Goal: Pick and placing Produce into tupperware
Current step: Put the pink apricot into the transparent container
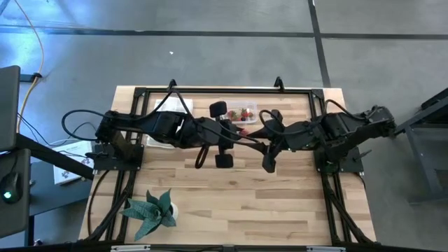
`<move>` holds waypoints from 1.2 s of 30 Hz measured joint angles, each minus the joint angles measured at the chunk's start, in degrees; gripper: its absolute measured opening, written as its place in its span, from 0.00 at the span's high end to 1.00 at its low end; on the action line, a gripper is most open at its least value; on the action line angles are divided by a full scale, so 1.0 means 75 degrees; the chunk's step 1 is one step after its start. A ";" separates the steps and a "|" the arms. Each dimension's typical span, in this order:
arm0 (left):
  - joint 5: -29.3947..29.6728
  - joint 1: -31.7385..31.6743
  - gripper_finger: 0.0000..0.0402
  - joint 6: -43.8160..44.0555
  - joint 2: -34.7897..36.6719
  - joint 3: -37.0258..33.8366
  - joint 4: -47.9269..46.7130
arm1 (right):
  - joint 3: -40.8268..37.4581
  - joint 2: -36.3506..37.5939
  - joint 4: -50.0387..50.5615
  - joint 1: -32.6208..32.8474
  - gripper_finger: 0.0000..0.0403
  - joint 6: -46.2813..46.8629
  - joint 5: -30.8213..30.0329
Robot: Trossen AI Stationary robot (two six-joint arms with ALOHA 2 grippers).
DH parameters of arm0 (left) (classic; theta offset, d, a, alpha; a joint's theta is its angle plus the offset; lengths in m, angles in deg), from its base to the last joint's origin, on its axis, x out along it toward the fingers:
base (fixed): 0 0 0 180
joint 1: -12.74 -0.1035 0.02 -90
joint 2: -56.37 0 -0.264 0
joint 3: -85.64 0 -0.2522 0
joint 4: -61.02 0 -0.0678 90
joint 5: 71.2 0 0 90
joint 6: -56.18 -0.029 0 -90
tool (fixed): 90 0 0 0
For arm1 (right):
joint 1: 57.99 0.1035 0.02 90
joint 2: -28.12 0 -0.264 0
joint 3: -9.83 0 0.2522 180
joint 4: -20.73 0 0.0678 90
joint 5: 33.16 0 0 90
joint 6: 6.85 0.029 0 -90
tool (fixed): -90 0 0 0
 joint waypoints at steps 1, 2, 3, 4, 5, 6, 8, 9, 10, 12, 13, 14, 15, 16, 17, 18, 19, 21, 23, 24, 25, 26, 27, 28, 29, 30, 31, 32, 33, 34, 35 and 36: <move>0.0004 -0.0001 0.85 0.0000 0.0000 0.0000 -0.0002 | 0.0000 0.0020 0.0004 -0.0007 0.70 0.0000 -0.0002; 0.0003 -0.0003 0.85 0.0000 0.0000 0.0000 0.0010 | 0.0000 0.0041 0.0020 -0.0007 0.70 0.0003 -0.0005; -0.0002 -0.0003 0.85 0.0003 0.0000 0.0000 0.0028 | 0.0000 0.0069 0.0028 0.0003 0.70 0.0025 -0.0005; -0.0005 0.0000 0.85 0.0000 0.0000 0.0003 0.0026 | 0.0000 0.0103 0.0035 0.0010 0.70 0.0061 -0.0007; -0.0037 0.0007 0.85 -0.0001 0.0000 0.0006 0.0022 | 0.0000 0.0141 0.0047 0.0012 0.70 0.0107 -0.0015; -0.0078 0.0012 0.85 -0.0009 0.0000 0.0006 0.0020 | 0.0000 0.0185 0.0058 0.0020 0.70 0.0183 -0.0048; -0.0117 0.0016 0.85 -0.0012 -0.0007 0.0006 0.0006 | 0.0000 0.0273 0.0096 0.0082 0.70 0.0300 -0.0098; -0.0119 0.0022 0.85 -0.0012 -0.0009 0.0006 0.0000 | 0.0000 0.0311 0.0155 0.0100 0.70 0.0369 -0.0098; -0.0116 0.0020 0.85 -0.0012 -0.0009 0.0006 0.0003 | 0.0000 0.0337 0.0216 0.0109 0.70 0.0410 -0.0095; -0.0113 0.0020 0.85 -0.0012 -0.0009 0.0006 0.0003 | 0.0000 0.0350 0.0340 0.0122 0.70 0.0449 -0.0123; -0.0113 0.0015 0.85 -0.0014 -0.0009 0.0006 0.0003 | 0.0000 0.0348 0.0382 0.0117 0.70 0.0437 -0.0124; -0.0110 0.0015 0.85 -0.0012 -0.0009 0.0006 0.0009 | 0.0000 0.0348 0.0397 0.0089 0.70 0.0416 -0.0125; -0.0110 0.0015 0.85 -0.0014 -0.0009 0.0006 0.0009 | 0.0000 0.0341 0.0398 0.0044 0.70 0.0392 -0.0125; -0.0101 0.0015 0.85 -0.0012 -0.0006 0.0006 0.0014 | 0.0000 0.0315 0.0385 -0.0003 0.70 0.0349 -0.0114; -0.0091 0.0012 0.85 -0.0012 -0.0009 0.0006 0.0023 | 0.0000 0.0292 0.0373 -0.0055 0.70 0.0287 -0.0076; -0.0087 0.0013 0.85 -0.0015 -0.0009 0.0006 0.0023 | 0.0000 0.0271 0.0382 -0.0085 0.70 0.0264 -0.0062; -0.0087 0.0015 0.85 -0.0019 -0.0009 0.0006 0.0039 | 0.0000 0.0261 0.0384 -0.0113 0.70 0.0249 -0.0033; -0.0118 0.0015 0.85 -0.0027 -0.0009 0.0006 0.0122 | 0.0000 0.0241 0.0373 -0.0215 0.70 0.0214 0.0039; -0.0202 0.0012 0.85 -0.0032 -0.0009 0.0003 0.0146 | 0.0000 0.0229 0.0381 -0.0280 0.70 0.0204 0.0171; -0.0211 0.0012 0.85 -0.0032 -0.0009 0.0003 0.0165 | 0.0000 0.0224 0.0379 -0.0321 0.70 0.0197 0.0282; -0.0203 0.0012 0.85 -0.0032 -0.0007 0.0003 0.0172 | 0.0006 0.0205 0.0352 -0.0355 0.70 0.0182 0.0357; -0.0199 0.0012 0.85 -0.0038 -0.0006 0.0003 0.0167 | 0.0009 0.0197 0.0313 -0.0371 0.70 0.0114 0.0391; -0.0200 0.0012 0.85 -0.0073 -0.0006 0.0003 0.0163 | 0.0009 0.0191 0.0273 -0.0385 0.70 0.0060 0.0441; -0.0200 0.0012 0.85 -0.0113 -0.0006 0.0003 0.0167 | 0.0009 0.0186 0.0236 -0.0388 0.70 0.0016 0.0500; -0.0198 0.0012 0.85 -0.0131 -0.0002 0.0003 0.0178 | 0.0009 0.0188 0.0179 -0.0388 0.70 -0.0001 0.0587; -0.0200 0.0015 0.85 -0.0146 0.0006 0.0003 0.0199 | 0.0009 0.0188 0.0127 -0.0388 0.70 -0.0009 0.0659; -0.0200 0.0020 0.85 -0.0146 0.0015 0.0003 0.0206 | 0.0009 0.0188 0.0080 -0.0388 0.70 -0.0037 0.0679; -0.0203 0.0020 0.85 -0.0146 0.0017 0.0003 0.0215 | 0.0009 0.0185 0.0064 -0.0385 0.70 -0.0061 0.0674; -0.0204 0.0018 0.85 -0.0146 0.0017 0.0003 0.0224 | 0.0009 0.0185 0.0069 -0.0385 0.70 -0.0064 0.0674; -0.0198 0.0015 0.85 -0.0146 0.0017 0.0003 0.0224 | 0.0009 0.0185 0.0072 -0.0388 0.70 -0.0057 0.0674; -0.0182 0.0015 0.85 -0.0146 0.0017 0.0003 0.0221 | 0.0009 0.0185 0.0068 -0.0390 0.70 -0.0051 0.0696; -0.0164 0.0015 0.85 -0.0146 0.0017 0.0003 0.0221 | 0.0009 0.0185 0.0058 -0.0391 0.70 -0.0033 0.0769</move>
